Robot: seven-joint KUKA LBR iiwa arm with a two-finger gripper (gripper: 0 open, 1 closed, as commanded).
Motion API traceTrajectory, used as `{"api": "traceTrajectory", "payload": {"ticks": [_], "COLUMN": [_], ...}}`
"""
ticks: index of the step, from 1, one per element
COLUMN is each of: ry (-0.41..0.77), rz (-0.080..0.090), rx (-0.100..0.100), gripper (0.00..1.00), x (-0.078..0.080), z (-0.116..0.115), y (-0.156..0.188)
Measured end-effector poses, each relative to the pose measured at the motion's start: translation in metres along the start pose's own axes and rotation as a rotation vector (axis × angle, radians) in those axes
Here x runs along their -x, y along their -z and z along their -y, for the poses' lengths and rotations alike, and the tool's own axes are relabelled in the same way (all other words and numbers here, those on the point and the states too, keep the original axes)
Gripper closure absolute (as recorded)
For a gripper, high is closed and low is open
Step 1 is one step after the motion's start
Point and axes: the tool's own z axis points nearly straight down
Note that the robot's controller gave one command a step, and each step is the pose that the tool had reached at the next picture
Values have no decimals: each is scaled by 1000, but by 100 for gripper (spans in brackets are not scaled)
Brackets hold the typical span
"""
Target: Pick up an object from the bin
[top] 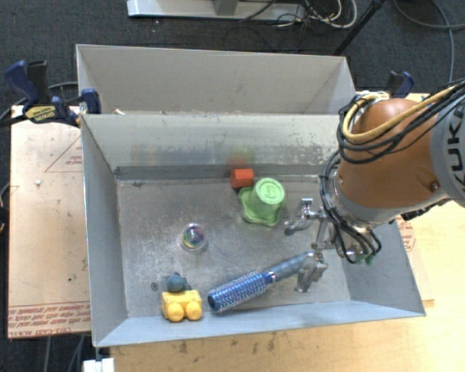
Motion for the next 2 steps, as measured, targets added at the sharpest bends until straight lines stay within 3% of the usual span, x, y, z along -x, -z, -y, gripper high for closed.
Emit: {"api": "traceTrajectory", "payload": {"ticks": [1,2], "ry": [256,382], "rz": [15,10], "rx": [-2,-1], "gripper": [0,0], "x": [24,11], "z": [-54,-58], "y": [-138,-111]}}
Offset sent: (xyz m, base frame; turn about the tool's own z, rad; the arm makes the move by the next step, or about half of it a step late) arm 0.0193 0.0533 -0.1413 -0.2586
